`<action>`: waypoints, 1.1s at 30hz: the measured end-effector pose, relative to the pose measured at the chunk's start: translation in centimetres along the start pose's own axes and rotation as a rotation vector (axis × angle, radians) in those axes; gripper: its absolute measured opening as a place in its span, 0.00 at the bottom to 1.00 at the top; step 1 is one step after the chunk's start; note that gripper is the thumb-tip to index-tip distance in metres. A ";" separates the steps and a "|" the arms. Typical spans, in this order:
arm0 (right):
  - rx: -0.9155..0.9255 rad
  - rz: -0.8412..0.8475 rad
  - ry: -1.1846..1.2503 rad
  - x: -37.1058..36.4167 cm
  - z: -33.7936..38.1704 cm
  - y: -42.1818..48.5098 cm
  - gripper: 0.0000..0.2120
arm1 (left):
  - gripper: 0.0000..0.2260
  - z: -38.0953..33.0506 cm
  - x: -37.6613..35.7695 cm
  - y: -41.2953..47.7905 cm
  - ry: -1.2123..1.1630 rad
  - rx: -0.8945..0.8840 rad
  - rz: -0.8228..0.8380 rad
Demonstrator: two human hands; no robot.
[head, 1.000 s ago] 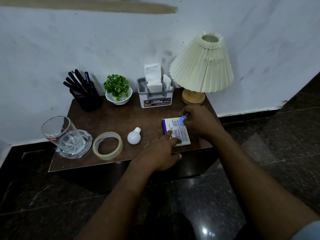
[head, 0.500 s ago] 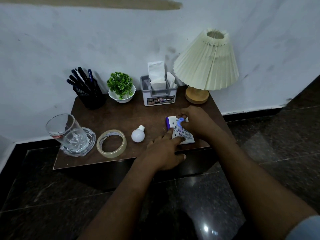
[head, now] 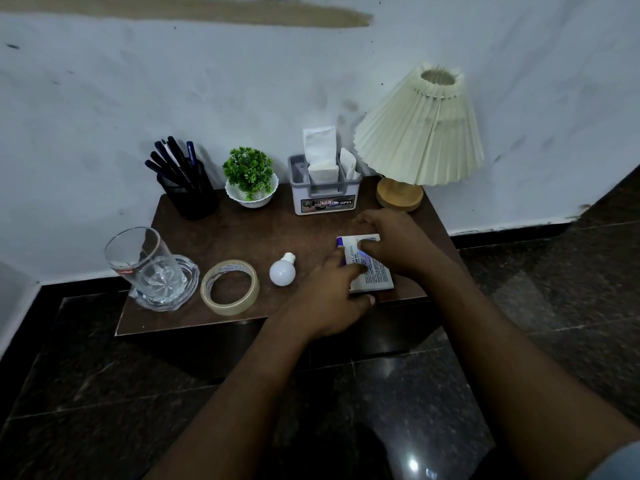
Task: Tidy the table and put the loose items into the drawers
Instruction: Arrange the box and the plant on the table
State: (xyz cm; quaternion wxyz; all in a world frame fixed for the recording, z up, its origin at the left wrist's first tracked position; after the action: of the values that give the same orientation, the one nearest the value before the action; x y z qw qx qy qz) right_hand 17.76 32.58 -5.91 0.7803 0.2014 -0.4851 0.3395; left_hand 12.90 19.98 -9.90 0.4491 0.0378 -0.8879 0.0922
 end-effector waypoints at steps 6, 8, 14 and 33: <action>0.005 -0.012 -0.020 0.6 1.8 -0.1 0.24 | 0.23 1.5 5.8 -1.4 0.111 0.001 -0.215; 0.000 -0.014 -0.039 0.6 2.2 -0.2 0.25 | 0.22 2.7 7.7 -2.2 0.142 0.029 -0.269; 0.031 -0.013 -0.071 0.7 4.3 -0.5 0.28 | 0.24 6.2 12.4 -7.0 0.207 0.166 -0.397; 0.030 0.001 -0.204 1.7 6.8 -2.1 0.31 | 0.34 6.3 14.0 -9.0 0.234 0.210 -0.426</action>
State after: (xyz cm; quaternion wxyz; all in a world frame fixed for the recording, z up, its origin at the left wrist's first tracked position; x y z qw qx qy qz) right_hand 15.58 27.29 -1.28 0.7236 0.2466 -0.5568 0.3249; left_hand 0.98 10.12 -1.14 0.5516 0.2596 -0.7875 0.0909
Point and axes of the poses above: each hand's wrist, its own y-axis towards the middle knuckle, its own x-axis out of the back of the hand, z = x × y, the point moved 9 cm from there along y, towards the middle knuckle, and after that the axes turned 4 degrees about -x, right-handed, at the moved point
